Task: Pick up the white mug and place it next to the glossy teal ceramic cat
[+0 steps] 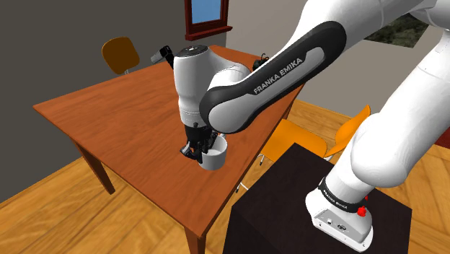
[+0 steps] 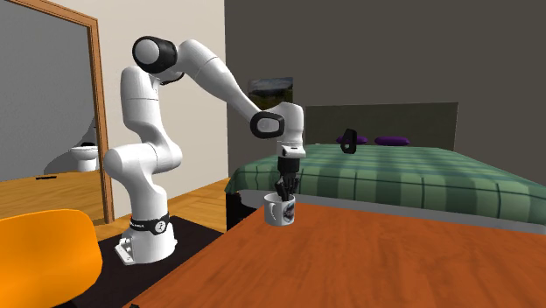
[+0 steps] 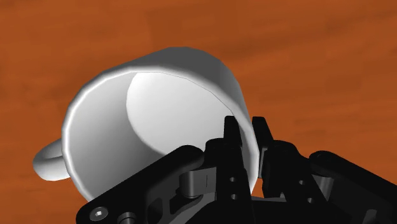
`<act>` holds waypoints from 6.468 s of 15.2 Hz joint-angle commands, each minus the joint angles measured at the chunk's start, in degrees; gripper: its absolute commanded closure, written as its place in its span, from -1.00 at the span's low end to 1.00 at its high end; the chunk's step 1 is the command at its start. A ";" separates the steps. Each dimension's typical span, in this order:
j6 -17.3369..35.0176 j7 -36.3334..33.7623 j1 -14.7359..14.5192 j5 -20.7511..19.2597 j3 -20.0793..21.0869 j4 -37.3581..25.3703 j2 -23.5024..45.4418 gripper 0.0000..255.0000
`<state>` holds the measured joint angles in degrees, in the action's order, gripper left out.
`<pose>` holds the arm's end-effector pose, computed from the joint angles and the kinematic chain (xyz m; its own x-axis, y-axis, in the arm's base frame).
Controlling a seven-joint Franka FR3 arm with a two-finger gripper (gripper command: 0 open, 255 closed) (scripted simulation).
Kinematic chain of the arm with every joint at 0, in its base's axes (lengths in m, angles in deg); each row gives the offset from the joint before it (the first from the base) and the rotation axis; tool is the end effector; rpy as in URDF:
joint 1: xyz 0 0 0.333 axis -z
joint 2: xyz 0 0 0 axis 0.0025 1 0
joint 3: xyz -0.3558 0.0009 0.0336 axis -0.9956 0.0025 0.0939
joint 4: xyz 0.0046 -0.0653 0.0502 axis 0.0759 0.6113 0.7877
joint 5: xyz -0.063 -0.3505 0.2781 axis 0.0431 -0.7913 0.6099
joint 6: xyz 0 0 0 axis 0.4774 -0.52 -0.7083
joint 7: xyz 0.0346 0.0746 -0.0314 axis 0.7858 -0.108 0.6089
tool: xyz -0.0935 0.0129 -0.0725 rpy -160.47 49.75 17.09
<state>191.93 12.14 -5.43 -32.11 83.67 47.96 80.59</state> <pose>0.4186 0.3109 0.3239 0.9997 0.0118 -0.0199 0.0127 -0.9988 0.0466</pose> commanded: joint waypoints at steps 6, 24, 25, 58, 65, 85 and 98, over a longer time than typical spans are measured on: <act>-1.61 0.60 -0.06 0.75 -0.13 -0.58 -1.17 1.00; -16.17 3.92 -0.45 4.44 -1.93 -8.23 -8.92 1.00; -16.96 4.02 -0.45 4.52 -2.04 -8.76 -9.20 1.00; -40.31 7.93 1.08 4.42 -6.21 -28.69 -12.75 1.00; -39.97 18.50 4.17 3.22 -13.61 -24.04 -16.85 1.00; -37.94 45.72 14.14 -3.94 -32.48 -27.77 -11.43 1.00; -38.51 62.62 21.03 -3.67 -42.37 -44.84 4.22 1.00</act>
<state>153.56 73.13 14.91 -36.04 42.12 5.12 82.99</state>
